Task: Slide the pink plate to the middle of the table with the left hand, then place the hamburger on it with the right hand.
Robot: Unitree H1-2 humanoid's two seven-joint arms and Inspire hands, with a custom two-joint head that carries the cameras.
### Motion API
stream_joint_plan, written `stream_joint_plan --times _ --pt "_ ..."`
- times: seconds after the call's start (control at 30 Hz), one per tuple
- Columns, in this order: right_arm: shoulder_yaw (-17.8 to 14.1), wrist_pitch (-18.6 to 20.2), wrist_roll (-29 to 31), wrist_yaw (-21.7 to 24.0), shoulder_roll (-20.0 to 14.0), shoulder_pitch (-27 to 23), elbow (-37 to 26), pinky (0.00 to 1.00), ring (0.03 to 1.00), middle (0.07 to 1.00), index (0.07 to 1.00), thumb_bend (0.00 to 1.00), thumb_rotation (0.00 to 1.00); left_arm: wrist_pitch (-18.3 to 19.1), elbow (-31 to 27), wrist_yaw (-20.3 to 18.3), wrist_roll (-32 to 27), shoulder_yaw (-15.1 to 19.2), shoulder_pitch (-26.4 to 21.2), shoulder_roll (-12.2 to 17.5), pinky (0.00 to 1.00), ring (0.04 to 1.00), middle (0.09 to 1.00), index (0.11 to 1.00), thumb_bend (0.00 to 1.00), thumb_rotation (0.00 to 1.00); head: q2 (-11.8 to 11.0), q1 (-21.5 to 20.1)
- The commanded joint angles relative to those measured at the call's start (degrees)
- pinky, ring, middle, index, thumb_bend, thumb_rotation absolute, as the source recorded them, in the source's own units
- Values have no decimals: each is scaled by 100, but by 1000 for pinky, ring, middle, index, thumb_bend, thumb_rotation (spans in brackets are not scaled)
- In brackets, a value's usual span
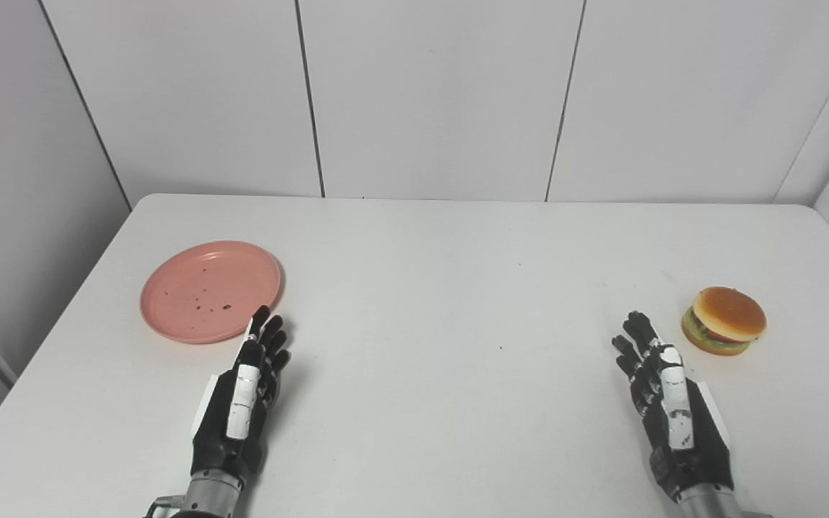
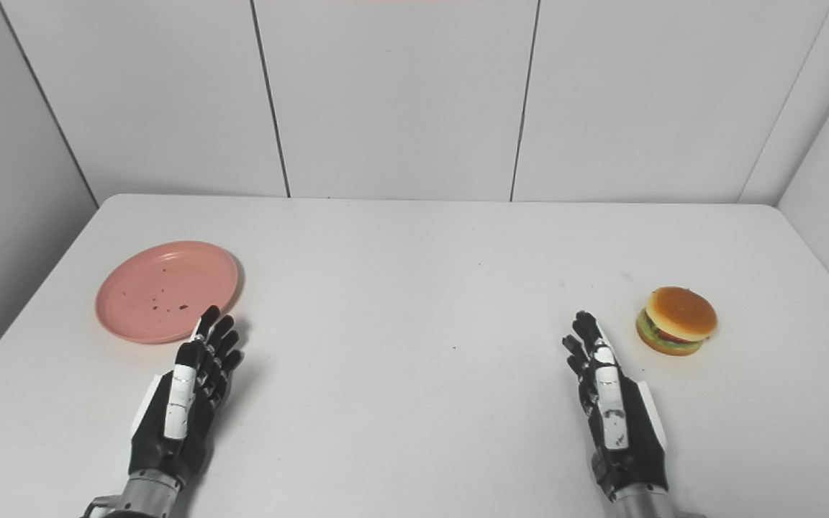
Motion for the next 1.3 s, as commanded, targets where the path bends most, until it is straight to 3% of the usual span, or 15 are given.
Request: stream_joint_plan --times 0.0,0.17,1.27 --pt "-33 -55 22 51 -39 -89 -88 991 949 969 945 842 1000 -223 -76 -15 100 -61 9 114 1000 1000 1000 1000 976 908 -22 35" --pt "-147 -242 183 204 -160 -74 157 1000 953 975 951 859 1000 -264 -61 91 356 -204 71 -33 1000 1000 999 1000 998 900 -288 431" --pt "-444 -1180 600 820 -459 -371 1625 1000 960 990 975 868 1000 -1403 1176 525 835 -679 -181 -282 1000 1000 1000 1000 936 937 -1220 1105"
